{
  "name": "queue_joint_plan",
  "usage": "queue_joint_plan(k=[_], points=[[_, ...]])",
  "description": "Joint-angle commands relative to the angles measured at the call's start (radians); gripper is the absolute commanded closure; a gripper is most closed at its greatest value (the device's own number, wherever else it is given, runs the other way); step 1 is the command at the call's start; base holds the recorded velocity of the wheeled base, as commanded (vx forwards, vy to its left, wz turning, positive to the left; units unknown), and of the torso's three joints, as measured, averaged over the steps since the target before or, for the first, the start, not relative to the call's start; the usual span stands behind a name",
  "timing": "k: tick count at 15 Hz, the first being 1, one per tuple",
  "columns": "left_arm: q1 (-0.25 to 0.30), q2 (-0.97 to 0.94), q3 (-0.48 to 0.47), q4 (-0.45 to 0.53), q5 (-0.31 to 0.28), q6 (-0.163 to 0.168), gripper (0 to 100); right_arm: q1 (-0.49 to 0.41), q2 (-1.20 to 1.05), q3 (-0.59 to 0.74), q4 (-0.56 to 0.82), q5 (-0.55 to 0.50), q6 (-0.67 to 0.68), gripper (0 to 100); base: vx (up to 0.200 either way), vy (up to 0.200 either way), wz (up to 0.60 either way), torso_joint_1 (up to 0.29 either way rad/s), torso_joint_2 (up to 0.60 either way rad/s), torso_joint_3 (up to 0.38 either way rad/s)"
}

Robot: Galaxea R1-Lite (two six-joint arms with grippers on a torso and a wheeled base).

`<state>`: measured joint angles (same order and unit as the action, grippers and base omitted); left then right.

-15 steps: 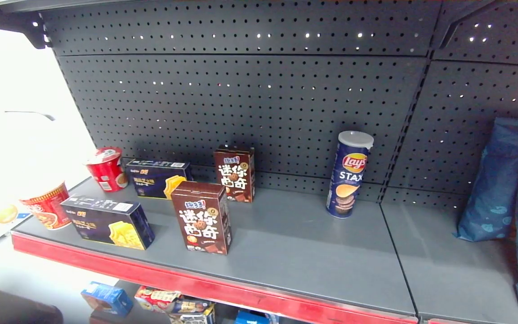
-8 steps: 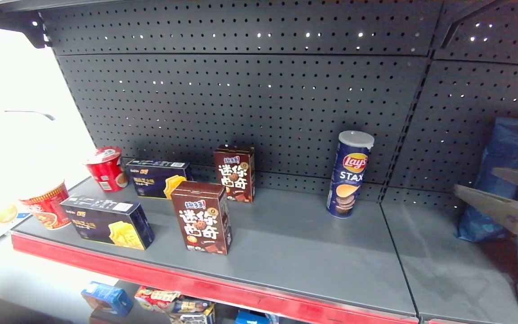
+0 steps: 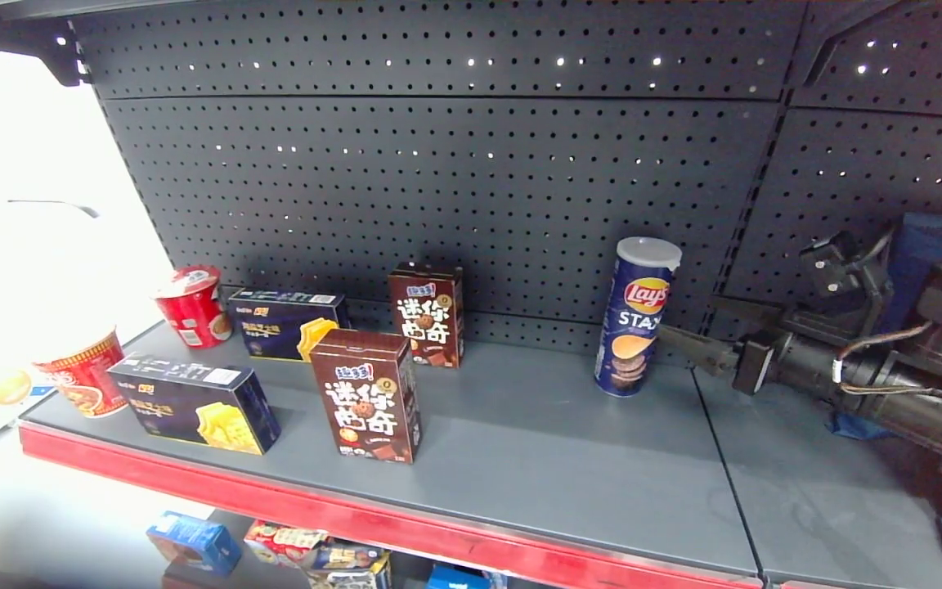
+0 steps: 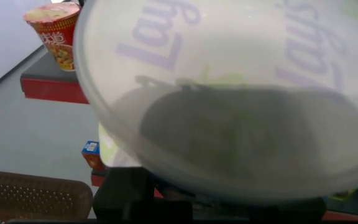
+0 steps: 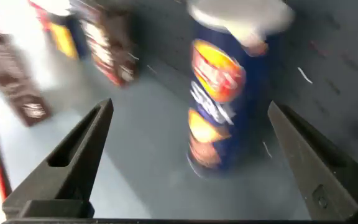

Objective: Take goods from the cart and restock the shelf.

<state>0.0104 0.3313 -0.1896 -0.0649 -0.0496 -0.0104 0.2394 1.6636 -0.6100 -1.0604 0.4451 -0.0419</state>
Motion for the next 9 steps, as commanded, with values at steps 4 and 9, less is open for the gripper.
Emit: queue_joint_plan(k=[4, 9], points=[[0.0, -0.11, -0.001, 0.093, 0.0, 0.0, 100, -0.14, 0.194, -0.004, -0.115, 0.184, -0.012, 0, 0.0, 0.0, 0.0, 0.0, 0.0, 0.0], [0.0, -0.152, -0.005, 0.14, -0.001, 0.0, 100, -0.149, 0.274, -0.054, -0.119, 0.191, -0.021, 0, 0.0, 0.0, 0.0, 0.0, 0.0, 0.0]])
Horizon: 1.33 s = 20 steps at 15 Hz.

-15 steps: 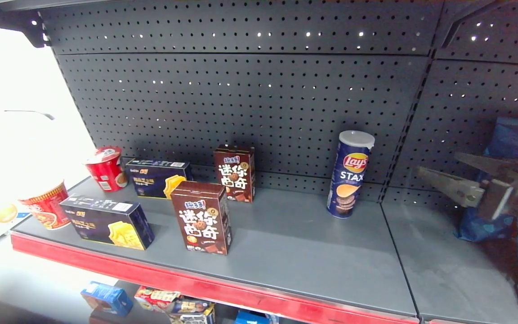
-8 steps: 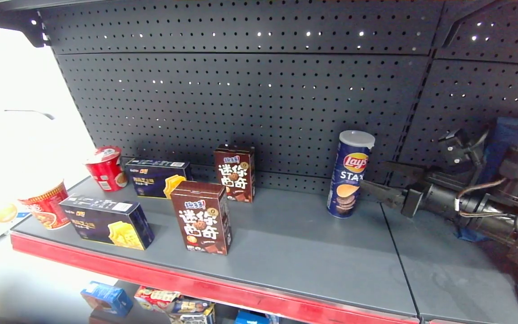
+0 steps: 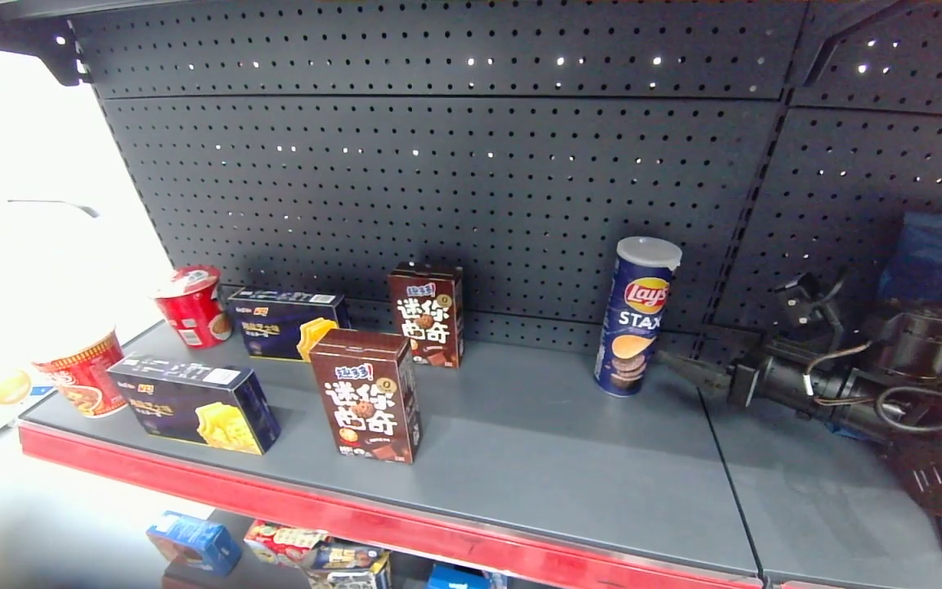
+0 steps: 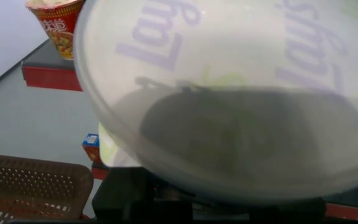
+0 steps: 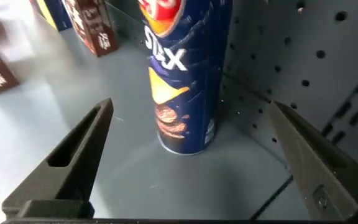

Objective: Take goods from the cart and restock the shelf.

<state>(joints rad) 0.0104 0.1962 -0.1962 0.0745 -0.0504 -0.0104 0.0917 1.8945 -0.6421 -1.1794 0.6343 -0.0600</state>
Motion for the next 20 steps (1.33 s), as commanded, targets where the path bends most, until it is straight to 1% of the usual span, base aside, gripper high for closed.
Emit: queue_joint_plan(k=[1, 7, 10, 17, 20], points=[[0.0, -0.018, 0.001, 0.001, 0.0, 0.0, 100, 0.0, 0.061, -0.042, 0.0, 0.004, -0.007, 0, 0.0, 0.0, 0.0, 0.0, 0.0, 0.0], [0.002, -0.018, 0.003, 0.001, 0.001, 0.0, 100, 0.008, 0.169, -0.106, -0.002, 0.021, -0.058, 0, 0.0, 0.0, 0.0, 0.0, 0.0, 0.0], [0.002, -0.02, 0.007, 0.002, 0.001, 0.0, 100, 0.013, 0.198, -0.146, 0.001, 0.022, -0.058, 0, 0.0, 0.0, 0.0, 0.0, 0.0, 0.0], [0.01, -0.027, 0.024, 0.004, 0.003, -0.002, 100, 0.074, 0.256, -0.241, 0.009, 0.021, -0.055, 0, 0.0, 0.0, 0.0, 0.0, 0.0, 0.0], [0.01, -0.031, 0.038, 0.004, 0.003, -0.002, 100, 0.085, 0.282, -0.283, 0.01, 0.021, -0.054, 0, 0.0, 0.0, 0.0, 0.0, 0.0, 0.0]])
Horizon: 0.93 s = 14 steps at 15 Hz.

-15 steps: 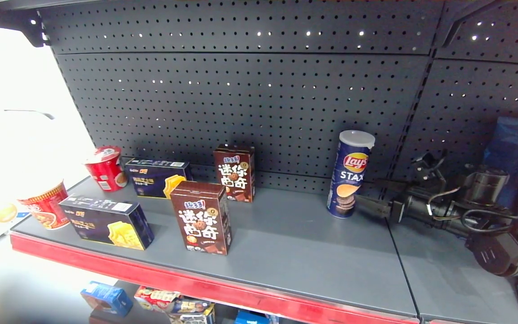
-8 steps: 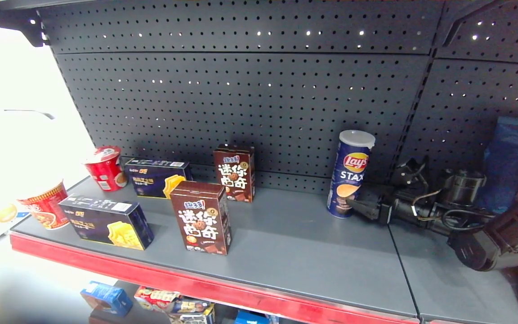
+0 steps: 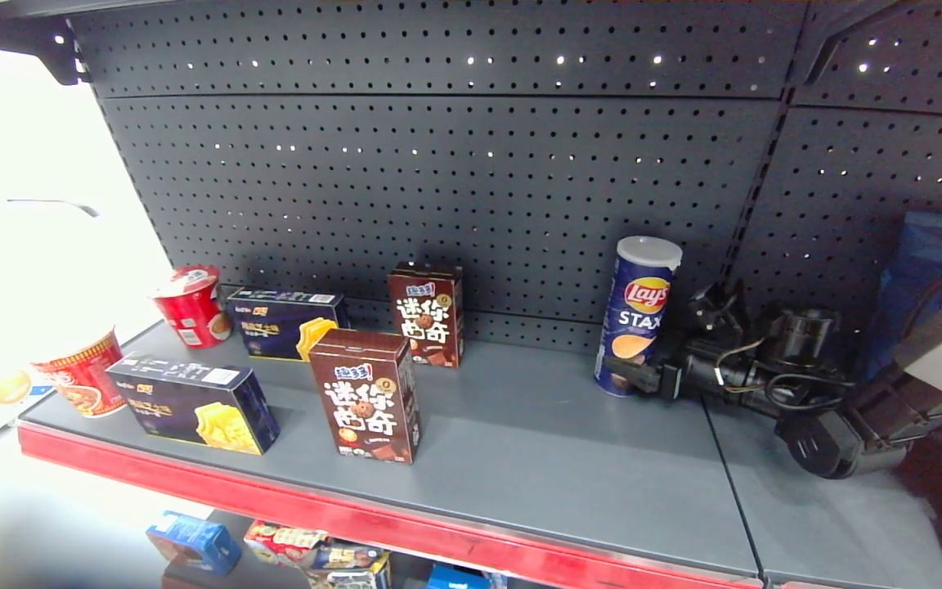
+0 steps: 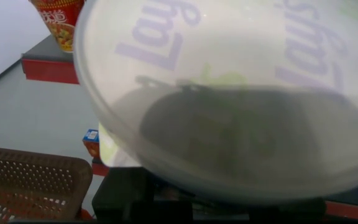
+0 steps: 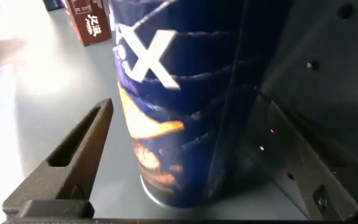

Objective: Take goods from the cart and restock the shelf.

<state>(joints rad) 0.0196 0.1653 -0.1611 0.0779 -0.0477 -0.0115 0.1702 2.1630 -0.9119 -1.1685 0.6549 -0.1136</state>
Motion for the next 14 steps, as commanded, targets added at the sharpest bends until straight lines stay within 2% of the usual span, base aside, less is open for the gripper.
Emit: queue_joint_plan(k=[1, 2, 7, 10, 12, 13, 14], points=[[0.0, -0.001, 0.005, 0.0, 0.0, -0.001, 100, 0.006, 0.023, -0.024, -0.003, 0.0, -0.001, 0, 0.0, 0.0, 0.0, 0.0, 0.0, 0.0], [0.0, -0.003, 0.006, 0.0, 0.0, -0.001, 100, 0.006, 0.032, -0.031, -0.013, 0.0, -0.001, 100, 0.0, 0.0, 0.0, 0.0, 0.0, 0.0], [0.002, -0.023, 0.034, 0.0, 0.002, -0.001, 100, 0.009, -0.005, -0.005, -0.014, -0.014, -0.001, 100, 0.0, 0.0, 0.0, 0.0, 0.0, 0.0], [0.002, -0.059, 0.057, 0.002, 0.002, -0.007, 100, 0.035, -0.109, 0.09, -0.013, -0.113, -0.001, 100, 0.0, 0.0, 0.0, 0.0, 0.0, 0.0], [0.002, -0.064, 0.058, 0.002, 0.002, -0.007, 100, 0.04, -0.15, 0.134, -0.014, -0.127, -0.001, 100, 0.0, 0.0, 0.0, 0.0, 0.0, 0.0], [0.002, -0.072, 0.061, 0.002, 0.002, -0.007, 100, 0.051, -0.252, 0.255, -0.016, -0.138, -0.001, 100, 0.0, 0.0, 0.0, 0.0, 0.0, 0.0], [0.002, -0.072, 0.061, 0.002, 0.002, -0.007, 100, 0.052, -0.256, 0.26, -0.016, -0.138, -0.001, 100, 0.0, 0.0, 0.0, 0.0, 0.0, 0.0]])
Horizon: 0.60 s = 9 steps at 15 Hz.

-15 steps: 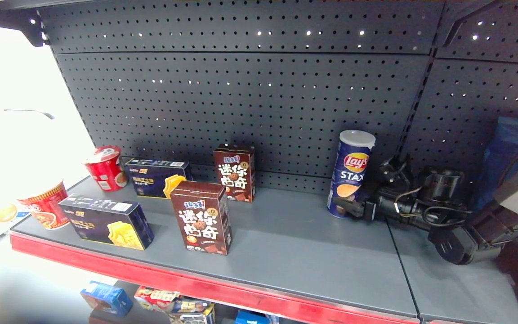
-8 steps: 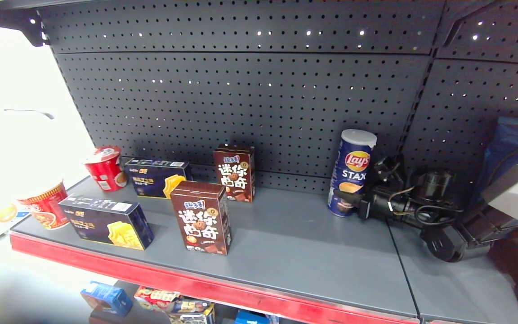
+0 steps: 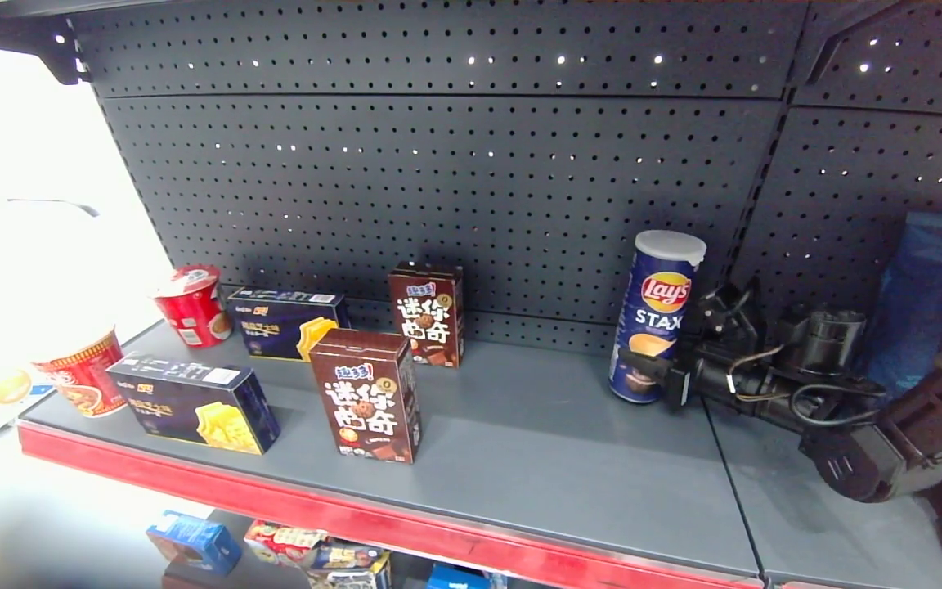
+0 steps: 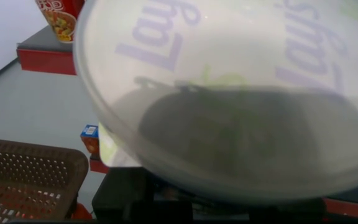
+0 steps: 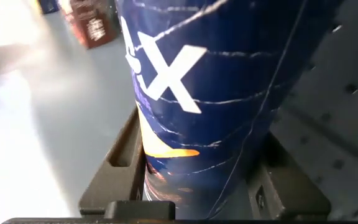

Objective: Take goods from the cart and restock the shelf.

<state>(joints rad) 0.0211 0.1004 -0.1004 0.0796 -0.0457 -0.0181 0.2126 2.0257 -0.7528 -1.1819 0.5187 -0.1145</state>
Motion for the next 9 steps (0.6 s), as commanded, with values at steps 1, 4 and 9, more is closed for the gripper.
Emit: queue_joint_plan(k=[1, 4, 9], points=[[-0.001, -0.019, 0.007, 0.0, 0.0, -0.002, 100, 0.031, -0.226, 0.213, 0.008, -0.054, 0.001, 100, 0.0, 0.0, 0.0, 0.0, 0.0, 0.0], [-0.006, -0.036, 0.019, -0.001, -0.002, -0.013, 100, 0.067, -0.438, 0.397, 0.024, -0.078, 0.01, 100, 0.0, 0.0, 0.0, 0.0, 0.0, 0.0], [-0.009, -0.048, 0.028, -0.001, 0.0, -0.014, 100, 0.11, -0.708, 0.474, 0.246, -0.086, 0.039, 100, 0.0, 0.0, 0.0, 0.0, 0.0, 0.0]])
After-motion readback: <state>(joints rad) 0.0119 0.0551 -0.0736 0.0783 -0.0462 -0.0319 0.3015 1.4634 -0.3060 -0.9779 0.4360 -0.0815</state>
